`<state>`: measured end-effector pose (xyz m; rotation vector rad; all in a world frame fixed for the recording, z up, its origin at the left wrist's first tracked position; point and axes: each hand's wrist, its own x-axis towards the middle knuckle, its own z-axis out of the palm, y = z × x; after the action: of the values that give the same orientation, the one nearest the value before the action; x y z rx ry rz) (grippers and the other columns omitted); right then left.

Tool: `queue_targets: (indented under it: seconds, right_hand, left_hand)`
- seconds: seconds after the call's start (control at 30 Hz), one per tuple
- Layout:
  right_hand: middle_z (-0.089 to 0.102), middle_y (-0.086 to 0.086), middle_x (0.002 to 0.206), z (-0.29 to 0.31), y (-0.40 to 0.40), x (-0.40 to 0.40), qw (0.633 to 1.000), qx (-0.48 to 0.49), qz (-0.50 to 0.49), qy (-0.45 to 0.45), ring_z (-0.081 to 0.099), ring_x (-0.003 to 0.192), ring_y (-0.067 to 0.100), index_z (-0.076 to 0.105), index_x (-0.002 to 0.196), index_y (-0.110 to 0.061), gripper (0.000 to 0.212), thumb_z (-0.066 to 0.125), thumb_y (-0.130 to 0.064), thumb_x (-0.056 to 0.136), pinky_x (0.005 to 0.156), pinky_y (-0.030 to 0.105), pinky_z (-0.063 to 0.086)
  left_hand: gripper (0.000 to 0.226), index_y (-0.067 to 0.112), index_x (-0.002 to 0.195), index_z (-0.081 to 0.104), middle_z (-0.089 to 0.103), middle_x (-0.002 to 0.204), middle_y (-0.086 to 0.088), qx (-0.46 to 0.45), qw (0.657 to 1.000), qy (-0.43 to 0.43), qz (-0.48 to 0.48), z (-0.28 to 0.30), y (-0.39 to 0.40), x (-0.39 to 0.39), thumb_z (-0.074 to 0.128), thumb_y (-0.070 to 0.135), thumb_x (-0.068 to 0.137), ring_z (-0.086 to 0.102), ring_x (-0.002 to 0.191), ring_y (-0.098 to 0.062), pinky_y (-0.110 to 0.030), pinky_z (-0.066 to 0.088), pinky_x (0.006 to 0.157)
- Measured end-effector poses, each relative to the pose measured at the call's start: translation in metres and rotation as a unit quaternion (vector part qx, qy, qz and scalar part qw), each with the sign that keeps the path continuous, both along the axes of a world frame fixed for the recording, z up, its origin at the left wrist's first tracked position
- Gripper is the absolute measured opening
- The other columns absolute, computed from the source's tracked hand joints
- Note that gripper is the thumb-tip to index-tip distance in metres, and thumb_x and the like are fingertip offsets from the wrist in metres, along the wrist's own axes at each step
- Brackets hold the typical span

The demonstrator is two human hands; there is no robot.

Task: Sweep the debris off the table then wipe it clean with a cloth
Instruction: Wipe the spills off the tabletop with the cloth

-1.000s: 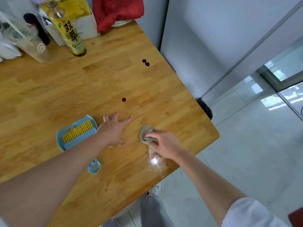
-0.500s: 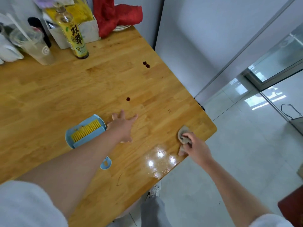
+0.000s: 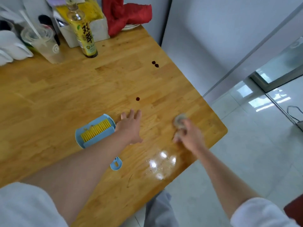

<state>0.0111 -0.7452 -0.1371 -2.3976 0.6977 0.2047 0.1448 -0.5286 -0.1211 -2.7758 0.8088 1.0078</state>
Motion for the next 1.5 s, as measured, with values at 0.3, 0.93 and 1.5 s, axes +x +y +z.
queue_targets:
  seconds: [0.3,0.93,1.5]
  right_hand:
    - [0.062,-0.01,0.13,-0.022,0.035,0.063,0.948,-0.033,0.316,-0.002,0.068,0.09,0.011,0.055,0.123,-0.039,0.032,0.052,-0.034,0.091,0.062,0.031,0.056]
    - [0.07,-0.023,0.09,-0.02,-0.016,0.12,0.979,-0.027,0.199,0.016,0.063,0.073,-0.001,0.057,0.125,-0.039,0.039,0.063,-0.034,0.087,0.061,0.023,0.051]
    - [0.069,-0.011,0.089,0.011,-0.037,0.195,0.995,-0.056,-0.081,-0.004,0.058,0.056,-0.002,0.051,0.126,-0.023,0.025,0.053,-0.022,0.101,0.044,0.013,0.037]
  left_hand:
    - [0.097,0.014,0.152,0.014,0.008,0.159,-0.009,-0.038,0.997,0.008,0.068,-0.006,0.002,0.004,0.065,0.055,0.08,0.016,0.142,-0.036,-0.043,0.045,0.102]
    - [0.128,0.049,0.153,-0.003,-0.014,0.163,-0.012,-0.013,0.979,0.025,0.204,-0.012,0.063,0.162,0.08,0.071,0.059,-0.01,0.147,-0.047,-0.061,0.018,0.117]
    - [0.125,0.047,0.153,-0.006,-0.021,0.162,-0.008,0.02,0.979,0.047,0.2,-0.001,0.059,0.168,0.082,0.061,0.066,-0.01,0.146,-0.049,-0.07,0.024,0.11]
